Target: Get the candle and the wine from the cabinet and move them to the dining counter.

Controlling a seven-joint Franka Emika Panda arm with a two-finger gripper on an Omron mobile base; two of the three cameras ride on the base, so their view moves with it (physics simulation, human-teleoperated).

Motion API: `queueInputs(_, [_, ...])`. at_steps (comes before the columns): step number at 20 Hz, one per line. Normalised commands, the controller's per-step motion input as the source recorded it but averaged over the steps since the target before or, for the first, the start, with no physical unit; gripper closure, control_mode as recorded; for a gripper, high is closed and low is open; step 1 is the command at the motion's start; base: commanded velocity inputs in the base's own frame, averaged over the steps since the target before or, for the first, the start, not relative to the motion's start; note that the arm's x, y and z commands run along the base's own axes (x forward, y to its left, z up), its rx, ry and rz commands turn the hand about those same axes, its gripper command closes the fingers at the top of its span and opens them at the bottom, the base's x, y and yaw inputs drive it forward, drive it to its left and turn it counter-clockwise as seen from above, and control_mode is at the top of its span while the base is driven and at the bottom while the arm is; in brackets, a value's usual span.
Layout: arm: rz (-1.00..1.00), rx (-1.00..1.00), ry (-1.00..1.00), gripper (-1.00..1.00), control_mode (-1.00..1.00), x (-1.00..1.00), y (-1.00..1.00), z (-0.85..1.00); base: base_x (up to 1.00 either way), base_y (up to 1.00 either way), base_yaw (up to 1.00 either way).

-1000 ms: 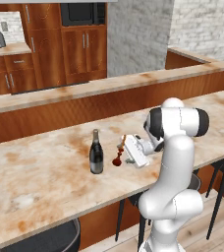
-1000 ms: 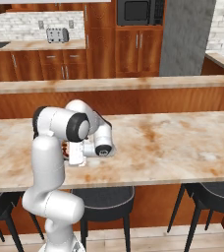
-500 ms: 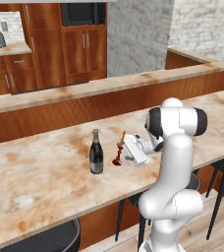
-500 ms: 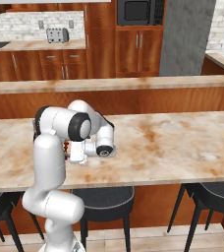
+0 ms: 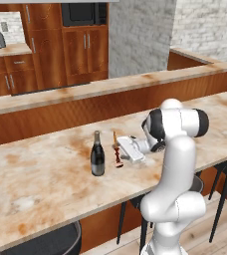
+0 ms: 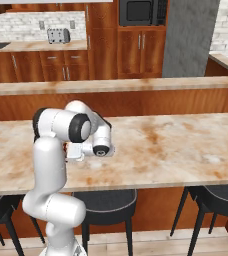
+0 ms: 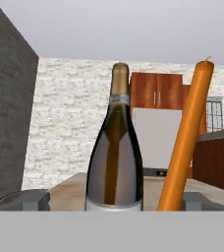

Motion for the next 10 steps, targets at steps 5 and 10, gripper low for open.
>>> queueInputs(5, [-0.02,-0.13,0.14,-1.0,-1.0,-0.05,0.05,0.0,0.0,0.0,0.0])
queueInputs(10, [-0.05,-0.09,0.09,-1.0,-1.0,-0.21,-0.09,0.0,0.0,0.0,0.0])
